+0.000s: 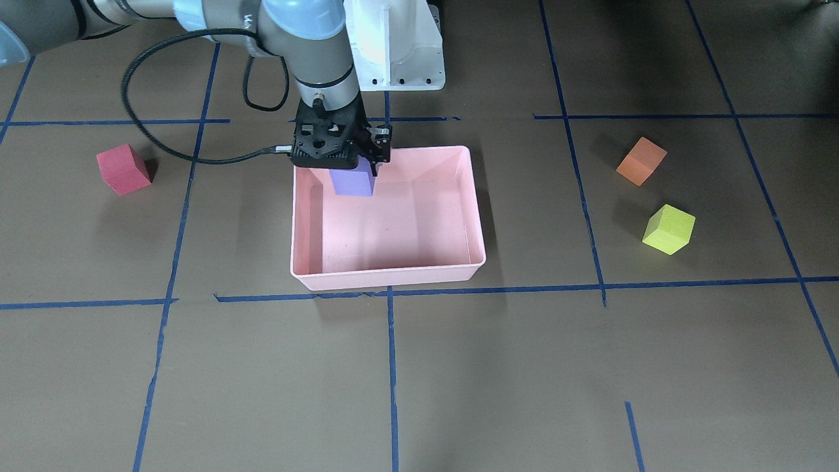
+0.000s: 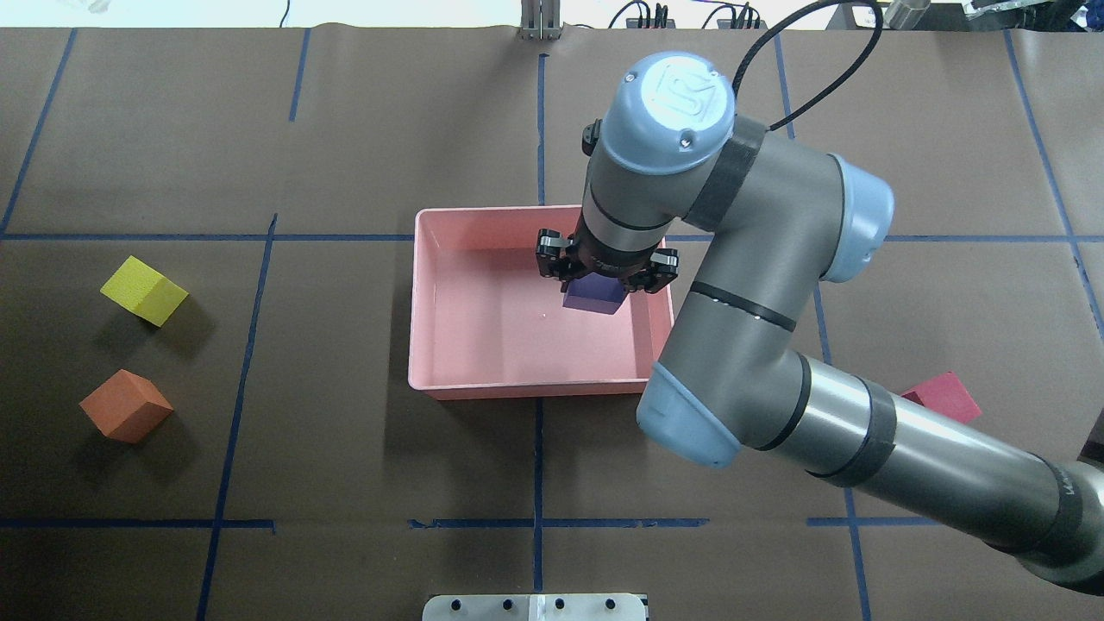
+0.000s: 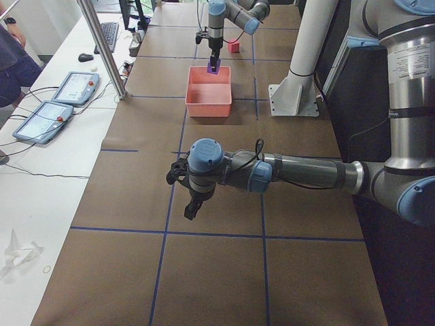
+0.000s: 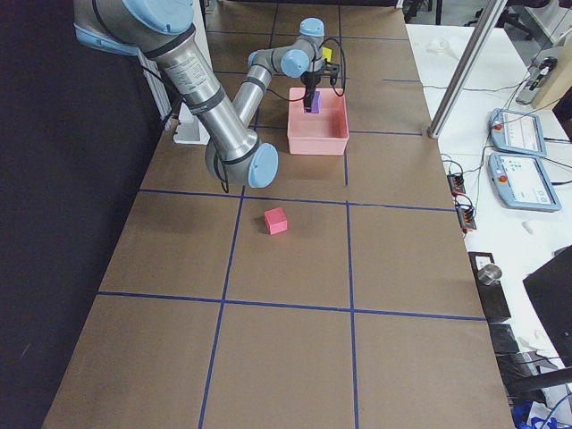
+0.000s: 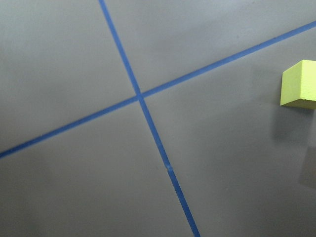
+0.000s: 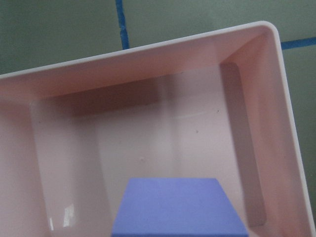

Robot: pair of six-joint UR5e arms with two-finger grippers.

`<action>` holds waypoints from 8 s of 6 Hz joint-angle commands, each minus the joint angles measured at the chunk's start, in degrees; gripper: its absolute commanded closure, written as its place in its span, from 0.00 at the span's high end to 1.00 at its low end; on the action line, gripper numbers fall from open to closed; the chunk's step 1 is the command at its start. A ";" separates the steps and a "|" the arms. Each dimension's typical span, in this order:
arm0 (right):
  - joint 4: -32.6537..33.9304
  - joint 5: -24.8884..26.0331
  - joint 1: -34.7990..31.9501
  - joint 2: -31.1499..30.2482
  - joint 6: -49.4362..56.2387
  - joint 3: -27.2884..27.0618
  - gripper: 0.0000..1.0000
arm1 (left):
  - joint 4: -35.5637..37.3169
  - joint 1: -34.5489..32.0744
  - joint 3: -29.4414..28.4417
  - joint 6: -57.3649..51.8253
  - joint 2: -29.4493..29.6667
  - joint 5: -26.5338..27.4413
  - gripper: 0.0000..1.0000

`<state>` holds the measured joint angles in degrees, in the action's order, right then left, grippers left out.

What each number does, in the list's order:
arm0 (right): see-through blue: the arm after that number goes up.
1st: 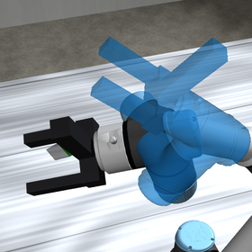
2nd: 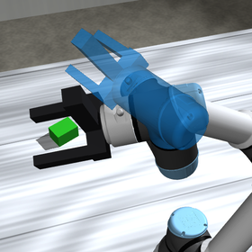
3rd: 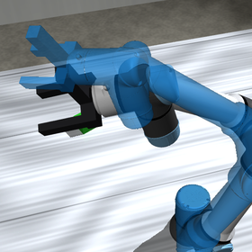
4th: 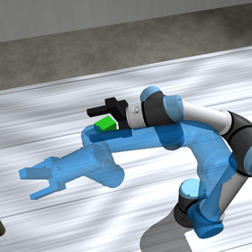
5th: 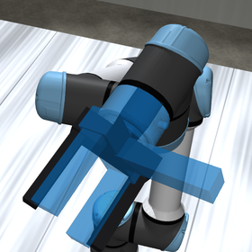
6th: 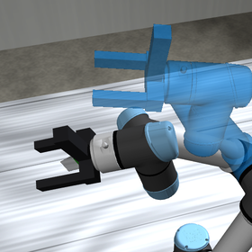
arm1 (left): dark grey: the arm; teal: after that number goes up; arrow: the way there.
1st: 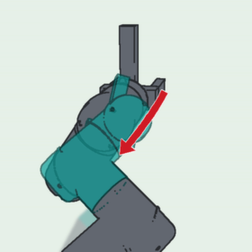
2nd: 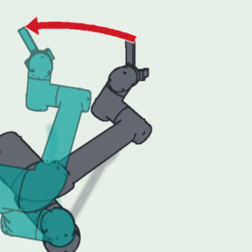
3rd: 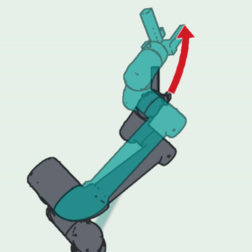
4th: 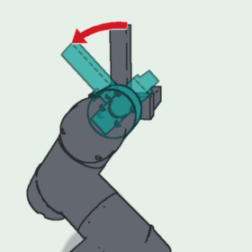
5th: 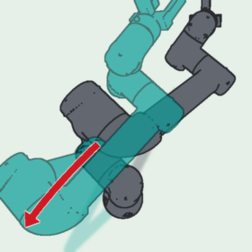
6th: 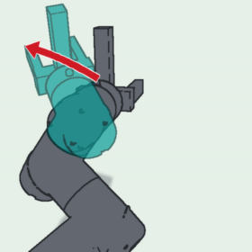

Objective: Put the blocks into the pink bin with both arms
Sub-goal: 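Carry the purple cube into the pink bin and open the right gripper, then grasp the yellow cube with the left gripper while the right gripper withdraws, then place the yellow cube in the bin while the right gripper grasps the red cube, then carry the red cube into the bin while the left gripper grasps the orange cube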

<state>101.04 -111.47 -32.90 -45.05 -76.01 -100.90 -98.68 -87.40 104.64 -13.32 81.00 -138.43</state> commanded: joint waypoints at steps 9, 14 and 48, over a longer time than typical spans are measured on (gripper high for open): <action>5.04 -11.31 -18.52 -12.78 31.27 -6.85 1.00 | -17.15 30.44 -14.54 35.20 15.50 10.90 1.00; 4.96 -11.31 -19.31 -14.36 33.89 -8.00 1.00 | -19.53 32.03 -17.54 35.47 17.52 10.46 0.29; 6.81 -2.46 0.72 0.67 -1.25 -1.05 1.00 | -6.85 43.89 17.02 28.15 2.26 21.27 1.00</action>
<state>108.93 -115.67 -33.37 -45.18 -76.49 -103.24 -102.43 -43.35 122.91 14.13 86.38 -116.85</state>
